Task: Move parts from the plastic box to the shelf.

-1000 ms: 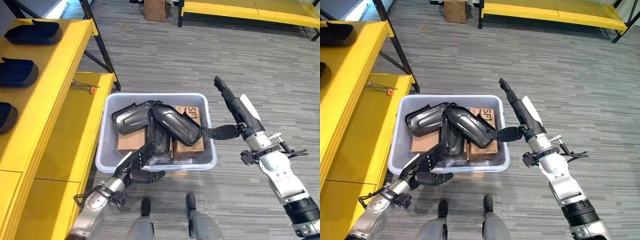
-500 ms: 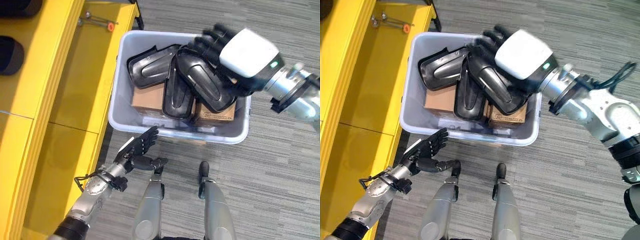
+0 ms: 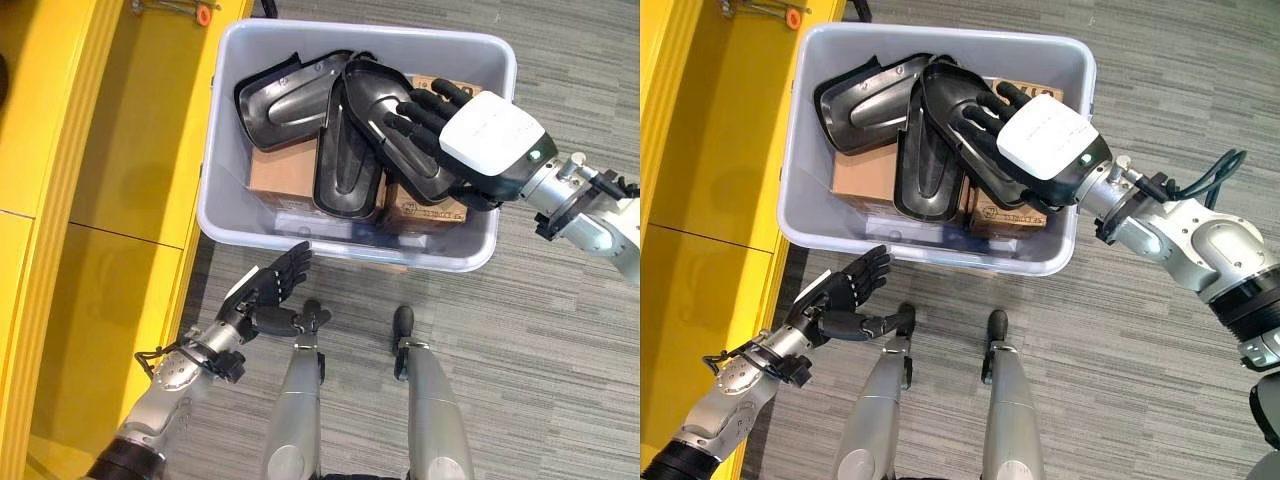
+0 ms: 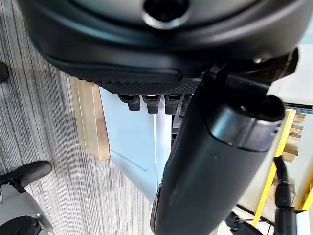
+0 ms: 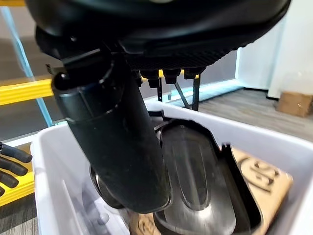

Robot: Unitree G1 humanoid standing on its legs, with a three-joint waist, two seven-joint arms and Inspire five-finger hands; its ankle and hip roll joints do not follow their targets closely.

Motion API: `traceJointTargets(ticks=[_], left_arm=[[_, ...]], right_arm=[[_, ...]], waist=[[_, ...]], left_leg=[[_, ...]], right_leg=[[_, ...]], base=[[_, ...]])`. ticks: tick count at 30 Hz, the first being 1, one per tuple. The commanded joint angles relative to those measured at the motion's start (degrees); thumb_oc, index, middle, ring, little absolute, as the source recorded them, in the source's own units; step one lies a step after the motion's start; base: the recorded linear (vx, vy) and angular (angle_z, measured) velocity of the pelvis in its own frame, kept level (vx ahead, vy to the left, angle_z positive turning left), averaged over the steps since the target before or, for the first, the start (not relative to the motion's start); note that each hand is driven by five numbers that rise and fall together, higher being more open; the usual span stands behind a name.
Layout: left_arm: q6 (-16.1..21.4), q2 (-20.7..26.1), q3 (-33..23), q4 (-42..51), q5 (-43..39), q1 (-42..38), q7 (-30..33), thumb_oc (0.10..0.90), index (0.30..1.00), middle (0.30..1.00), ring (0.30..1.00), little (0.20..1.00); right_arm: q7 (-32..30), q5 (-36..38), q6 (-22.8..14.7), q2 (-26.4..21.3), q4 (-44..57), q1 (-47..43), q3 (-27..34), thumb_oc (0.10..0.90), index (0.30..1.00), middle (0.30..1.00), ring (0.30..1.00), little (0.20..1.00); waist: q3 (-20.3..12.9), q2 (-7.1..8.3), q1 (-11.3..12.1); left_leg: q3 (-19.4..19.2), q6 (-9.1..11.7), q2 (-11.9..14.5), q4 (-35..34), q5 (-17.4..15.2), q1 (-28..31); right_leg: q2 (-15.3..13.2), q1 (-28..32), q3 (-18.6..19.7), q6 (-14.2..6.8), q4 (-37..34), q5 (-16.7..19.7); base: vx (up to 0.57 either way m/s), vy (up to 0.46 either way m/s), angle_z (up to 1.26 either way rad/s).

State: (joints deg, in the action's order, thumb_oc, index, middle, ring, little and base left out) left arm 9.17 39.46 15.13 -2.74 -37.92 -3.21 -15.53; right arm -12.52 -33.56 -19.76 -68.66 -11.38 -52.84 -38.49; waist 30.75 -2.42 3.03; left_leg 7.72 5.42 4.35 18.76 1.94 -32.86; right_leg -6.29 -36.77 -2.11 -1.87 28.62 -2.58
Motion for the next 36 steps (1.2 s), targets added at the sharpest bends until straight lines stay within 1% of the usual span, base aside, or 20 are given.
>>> traceJointTargets(ticks=[1,2,3,6,8,12,15,16,19,22,24,27,33,34,36], left_arm=[[4.10,3.26,-5.30,7.89,-2.62,3.01,-0.02,0.900,1.000,1.000,1.000,1.000],[4.00,3.19,-5.43,8.15,-2.15,3.11,0.42,0.900,1.000,1.000,1.000,1.000],[3.92,3.10,-5.39,8.21,-2.10,2.99,0.86,0.900,1.000,1.000,1.000,1.000],[4.06,2.85,-5.00,8.08,-1.99,2.43,1.47,0.900,1.000,1.000,1.000,1.000],[3.86,2.61,-4.45,7.92,-1.85,1.70,2.08,0.900,1.000,1.000,1.000,1.000],[4.35,2.38,-3.65,7.12,-1.57,0.85,2.60,0.900,1.000,1.000,1.000,1.000],[4.46,2.39,-3.44,7.27,-1.88,0.27,3.04,0.900,1.000,1.000,1.000,1.000],[4.64,2.34,-3.34,7.21,-1.94,0.21,3.26,0.900,1.000,1.000,1.000,1.000],[4.82,2.31,-3.10,7.22,-2.18,-0.13,3.73,0.900,1.000,1.000,1.000,1.000],[4.88,1.95,-3.03,7.39,-2.16,-0.36,3.97,0.900,1.000,1.000,1.000,1.000],[5.00,1.92,-3.09,7.39,-0.09,-0.40,4.33,0.900,1.000,1.000,1.000,1.000],[5.30,2.09,-3.15,7.64,-0.67,-0.08,4.72,0.900,1.000,1.000,1.000,1.000],[6.23,2.35,-3.17,7.59,-0.62,-1.31,4.91,0.900,1.000,1.000,1.000,1.000],[6.40,2.48,-3.14,7.72,-0.98,-1.67,4.85,0.900,1.000,1.000,1.000,1.000],[6.29,2.44,-3.15,7.89,-1.46,-1.95,4.71,0.900,1.000,1.000,1.000,1.000]], right_arm=[[-3.89,5.64,2.31,-4.20,5.52,-2.49,7.50,0.900,1.000,1.000,1.000,1.000],[-2.60,7.56,3.78,-4.58,6.52,-0.47,9.59,0.900,1.000,1.000,1.000,1.000],[-2.25,8.35,4.20,-4.42,6.93,0.40,10.54,0.900,1.000,1.000,1.000,1.000],[-0.82,9.32,4.52,-3.97,7.28,2.05,12.16,0.900,1.000,1.000,1.000,1.000],[0.62,9.27,4.43,-3.45,6.87,1.72,12.12,0.900,1.000,1.000,1.000,1.000],[0.62,9.29,5.48,-2.33,5.50,-0.30,9.76,0.900,1.000,1.000,1.000,1.000],[-0.02,7.60,5.19,-1.93,4.31,-2.37,7.94,0.900,1.000,1.000,1.000,1.000],[-0.79,6.99,5.74,-1.71,4.13,-3.37,7.04,0.900,1.000,1.000,1.000,1.000],[-1.85,5.41,5.74,-1.13,3.44,-5.24,5.68,0.900,1.000,1.000,1.000,1.000],[-3.28,2.31,6.21,-0.68,3.48,-7.20,4.33,0.900,1.000,1.000,1.000,1.000],[-2.20,2.67,6.94,-0.52,4.01,-8.08,3.81,0.900,1.000,1.000,1.000,1.000],[-2.30,2.39,7.74,-0.80,4.65,-8.30,3.11,0.900,1.000,1.000,1.000,1.000],[-0.77,3.01,10.48,1.34,2.34,-11.05,-0.03,0.900,1.000,1.000,1.000,1.000],[-0.20,4.06,12.11,1.91,0.78,-12.04,-1.13,0.900,1.000,1.000,1.000,1.000],[0.71,4.27,13.78,2.52,-0.59,-13.10,-2.23,0.900,1.000,1.000,1.000,1.000]], waist=[[-0.95,1.31,-0.87],[-0.95,1.46,-1.34],[-0.95,1.50,-1.59],[-0.95,1.44,-2.01],[-0.95,1.27,-2.20],[-0.95,0.75,-2.37],[-0.95,0.29,-2.24],[-0.95,0.07,-2.20],[-0.95,-0.22,-2.05],[-0.95,-0.67,-2.01],[-0.95,-0.80,-1.96],[-0.95,-1.04,-1.89],[-0.95,-1.62,-1.17],[-0.95,-1.67,-0.79],[-0.95,-1.75,-0.57]], left_leg=[[-3.37,-3.36,2.99,3.16,-6.68,0.58],[-3.65,-3.33,3.11,3.25,-6.75,-0.01],[-3.79,-3.30,3.21,3.30,-6.76,-0.28],[-4.19,-3.33,3.26,3.74,-6.90,-1.19],[-4.34,-3.28,3.21,4.22,-7.00,-2.16],[-4.55,-3.27,3.17,5.21,-7.26,-4.18],[-4.35,-3.27,2.87,6.25,-7.36,-6.30],[-4.26,-3.23,2.80,6.77,-7.38,-7.20],[-4.06,-3.24,2.62,7.41,-7.42,-8.75],[-3.86,-3.15,2.41,7.69,-7.35,-10.17],[-3.94,-3.13,2.40,8.07,-7.30,-11.07],[-3.88,-3.10,2.25,8.63,-7.32,-12.32],[-3.32,-3.31,1.39,11.17,-8.10,-15.90],[-3.12,-3.37,1.19,11.72,-8.26,-16.74],[-2.99,-3.41,1.06,12.07,-8.31,-17.37]], right_leg=[[-2.35,2.52,0.72,-1.34,0.59,-5.77],[-2.27,1.93,0.87,-1.36,0.50,-5.77],[-2.20,1.64,0.96,-1.33,0.47,-5.78],[-2.15,0.61,1.20,-1.31,0.79,-5.85],[-2.08,-0.37,1.42,-1.19,1.11,-5.97],[-1.89,-2.73,1.66,-0.80,2.57,-6.56],[-1.74,-4.89,1.85,-0.48,3.90,-6.98],[-1.71,-5.83,1.84,-0.32,4.57,-7.14],[-1.53,-7.40,1.86,-0.07,5.45,-7.43],[-1.44,-8.99,1.96,0.09,6.00,-7.64],[-1.45,-9.88,1.96,0.15,6.32,-7.60],[-1.43,-11.25,2.06,0.34,7.23,-7.84],[-1.33,-14.67,2.20,0.69,10.07,-8.61],[-1.36,-15.36,2.00,0.83,10.61,-8.81],[-1.35,-16.02,1.90,0.89,11.08,-8.87]], base=[[-0.04,-0.025,-0.04],[-0.04,-0.017,-0.04],[-0.04,-0.013,-0.03],[-0.01,-0.002,-0.01],[-0.04,-0.010,-0.10],[-0.02,-0.006,-0.01],[-0.02,-0.005,0.02],[0.00,0.000,0.00],[-0.01,-0.002,0.01],[-0.01,0.001,0.01],[-0.02,0.007,0.04],[-0.01,0.006,0.02],[-0.01,-0.010,0.03],[-0.02,-0.038,0.00],[-0.01,-0.037,0.03]])
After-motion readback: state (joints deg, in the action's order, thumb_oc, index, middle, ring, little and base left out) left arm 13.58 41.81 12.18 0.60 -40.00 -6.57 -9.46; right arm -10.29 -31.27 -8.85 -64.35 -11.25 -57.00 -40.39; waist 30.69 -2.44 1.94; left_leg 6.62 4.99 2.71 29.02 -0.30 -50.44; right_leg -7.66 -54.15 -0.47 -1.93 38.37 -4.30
